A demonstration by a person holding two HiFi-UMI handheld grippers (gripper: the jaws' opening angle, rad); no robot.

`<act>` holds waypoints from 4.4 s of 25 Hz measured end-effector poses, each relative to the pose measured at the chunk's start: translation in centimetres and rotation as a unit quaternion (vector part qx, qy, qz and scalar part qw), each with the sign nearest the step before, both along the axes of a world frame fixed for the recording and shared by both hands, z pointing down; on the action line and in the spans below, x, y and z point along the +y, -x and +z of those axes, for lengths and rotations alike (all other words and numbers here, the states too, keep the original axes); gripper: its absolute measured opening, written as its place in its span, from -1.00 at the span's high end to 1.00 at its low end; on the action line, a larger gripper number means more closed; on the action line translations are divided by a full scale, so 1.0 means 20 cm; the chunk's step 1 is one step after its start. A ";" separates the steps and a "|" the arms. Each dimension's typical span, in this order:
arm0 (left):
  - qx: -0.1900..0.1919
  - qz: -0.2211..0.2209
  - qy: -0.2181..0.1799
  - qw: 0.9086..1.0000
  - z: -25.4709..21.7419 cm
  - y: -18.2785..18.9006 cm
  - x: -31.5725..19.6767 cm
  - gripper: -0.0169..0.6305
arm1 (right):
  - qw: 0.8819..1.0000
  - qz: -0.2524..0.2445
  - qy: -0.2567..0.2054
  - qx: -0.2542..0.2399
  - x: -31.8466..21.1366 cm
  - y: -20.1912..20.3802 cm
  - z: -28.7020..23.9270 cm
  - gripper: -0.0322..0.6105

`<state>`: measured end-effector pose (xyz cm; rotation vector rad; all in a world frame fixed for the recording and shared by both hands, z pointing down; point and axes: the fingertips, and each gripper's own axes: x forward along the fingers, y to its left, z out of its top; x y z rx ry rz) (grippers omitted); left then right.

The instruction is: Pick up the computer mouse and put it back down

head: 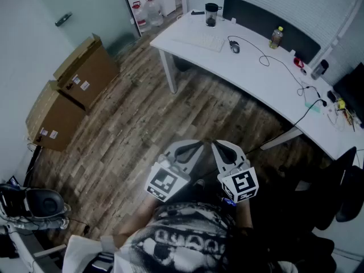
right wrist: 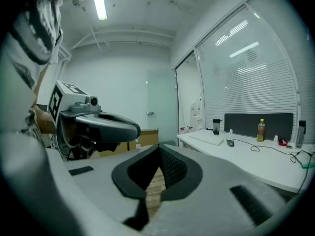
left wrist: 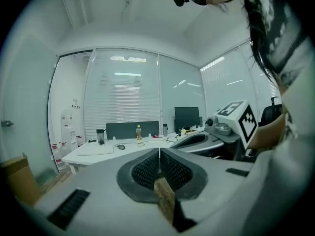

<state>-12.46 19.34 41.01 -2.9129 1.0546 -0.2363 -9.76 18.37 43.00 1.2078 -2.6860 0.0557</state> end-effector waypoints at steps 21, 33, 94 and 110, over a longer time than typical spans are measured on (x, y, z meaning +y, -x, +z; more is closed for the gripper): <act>-0.035 -0.011 0.009 0.999 0.07 -0.05 -0.05 0.93 | 0.999 0.015 0.025 -0.032 -0.08 -0.13 0.11 0.91; -0.035 0.014 0.020 0.999 0.11 -0.08 -0.36 0.93 | 0.997 0.045 0.044 -0.037 -0.40 -0.19 0.16 0.91; -0.026 0.057 0.057 0.996 0.14 -0.25 -2.58 0.93 | 0.990 0.114 0.082 -0.001 -2.56 -0.46 0.16 0.91; -0.046 -0.013 0.069 0.996 0.17 -0.57 -2.95 0.93 | 0.985 0.103 0.137 0.037 -3.33 -0.91 0.59 0.75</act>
